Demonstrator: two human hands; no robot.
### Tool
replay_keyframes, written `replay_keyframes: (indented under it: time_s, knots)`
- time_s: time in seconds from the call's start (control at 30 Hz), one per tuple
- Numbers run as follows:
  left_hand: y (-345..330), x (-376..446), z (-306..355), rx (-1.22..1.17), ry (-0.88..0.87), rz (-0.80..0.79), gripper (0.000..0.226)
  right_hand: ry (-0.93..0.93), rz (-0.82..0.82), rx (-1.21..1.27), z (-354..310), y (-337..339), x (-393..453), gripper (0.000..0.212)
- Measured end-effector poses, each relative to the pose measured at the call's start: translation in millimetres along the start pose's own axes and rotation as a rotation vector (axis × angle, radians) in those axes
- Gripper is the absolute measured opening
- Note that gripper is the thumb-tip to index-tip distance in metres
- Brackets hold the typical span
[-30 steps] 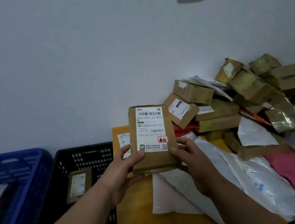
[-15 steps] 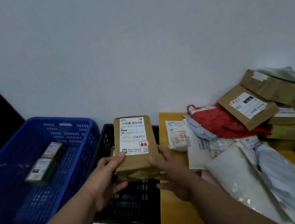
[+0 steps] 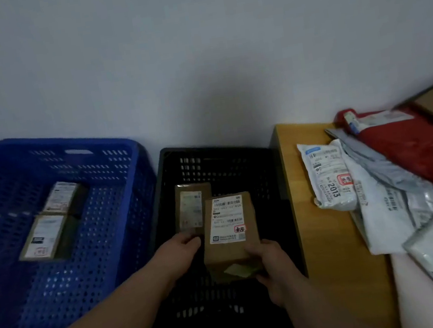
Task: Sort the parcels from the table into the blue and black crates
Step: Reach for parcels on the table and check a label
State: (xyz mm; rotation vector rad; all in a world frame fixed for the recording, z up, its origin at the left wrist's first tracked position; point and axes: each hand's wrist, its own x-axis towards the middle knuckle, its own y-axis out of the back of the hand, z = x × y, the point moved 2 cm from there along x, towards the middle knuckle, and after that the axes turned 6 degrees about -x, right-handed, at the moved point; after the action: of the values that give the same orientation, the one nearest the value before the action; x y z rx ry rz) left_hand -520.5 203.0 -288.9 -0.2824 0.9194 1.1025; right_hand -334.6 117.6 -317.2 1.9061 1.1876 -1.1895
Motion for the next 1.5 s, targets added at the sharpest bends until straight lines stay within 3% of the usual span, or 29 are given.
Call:
replay_keyframes:
  time_s: [0.17,0.37,0.53,0.7,0.9,1.07,1.27,1.5]
  knots:
    - [-15.3,63.4,-10.7,0.261,0.0,-0.085,0.054,-0.067,0.076,0.065,2.8,-11.3,62.7,0.055]
    - [-32.6,135.3,-25.5,0.374,0.045,-0.095,0.045,-0.049,0.143,0.205,-10.0,-25.4,139.8,0.043]
    - [-42.4,183.3,-46.4,0.286,0.183,-0.077,0.03,0.012,0.243,0.252,-13.6,-34.4,190.7,0.045]
    - [-50.5,216.5,-68.1,0.214,0.262,-0.068,0.033,-0.029,0.249,0.287,-10.6,-33.1,238.4,0.033]
    - [-53.7,231.4,-80.8,0.002,0.305,0.093,0.035,-0.137,0.263,0.121,-10.1,-35.0,275.2,0.027]
    - [-60.2,225.0,-91.5,-0.061,0.3,0.238,0.035,-0.086,0.387,0.082,-7.2,-32.6,289.6,0.043]
    - [-71.8,228.9,-96.1,-0.056,0.275,0.281,0.042,-0.101,0.269,0.029,3.9,-34.4,288.2,0.038]
    - [-71.2,230.2,-104.6,-0.127,0.227,0.329,0.049,0.111,0.33,-0.127,-13.9,-41.3,294.9,0.036]
